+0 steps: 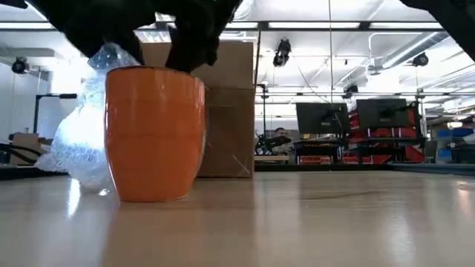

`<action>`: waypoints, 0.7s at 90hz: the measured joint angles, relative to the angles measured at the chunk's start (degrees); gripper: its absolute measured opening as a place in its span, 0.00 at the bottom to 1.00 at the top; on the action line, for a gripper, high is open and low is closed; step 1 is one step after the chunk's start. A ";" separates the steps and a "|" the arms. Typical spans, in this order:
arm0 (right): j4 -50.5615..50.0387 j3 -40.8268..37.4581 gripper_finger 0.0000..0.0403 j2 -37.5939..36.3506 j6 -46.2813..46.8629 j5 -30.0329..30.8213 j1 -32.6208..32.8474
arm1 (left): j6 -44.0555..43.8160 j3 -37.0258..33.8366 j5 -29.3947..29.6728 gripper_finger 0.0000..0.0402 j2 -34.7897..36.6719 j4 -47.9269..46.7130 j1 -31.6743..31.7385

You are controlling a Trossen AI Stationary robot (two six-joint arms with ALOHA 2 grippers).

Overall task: Wrap mug
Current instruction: Wrap the black mug with transparent bubble wrap

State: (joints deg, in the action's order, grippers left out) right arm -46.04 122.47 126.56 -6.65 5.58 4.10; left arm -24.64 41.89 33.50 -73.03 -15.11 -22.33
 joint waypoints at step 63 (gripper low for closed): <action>9.58 -14.95 0.00 0.11 3.88 -0.96 -0.72 | 0.31 2.15 -4.20 0.39 0.87 -2.06 0.01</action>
State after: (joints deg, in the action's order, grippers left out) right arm -36.45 107.53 126.67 -2.77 4.63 3.38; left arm -24.33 44.04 29.30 -72.16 -17.18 -22.31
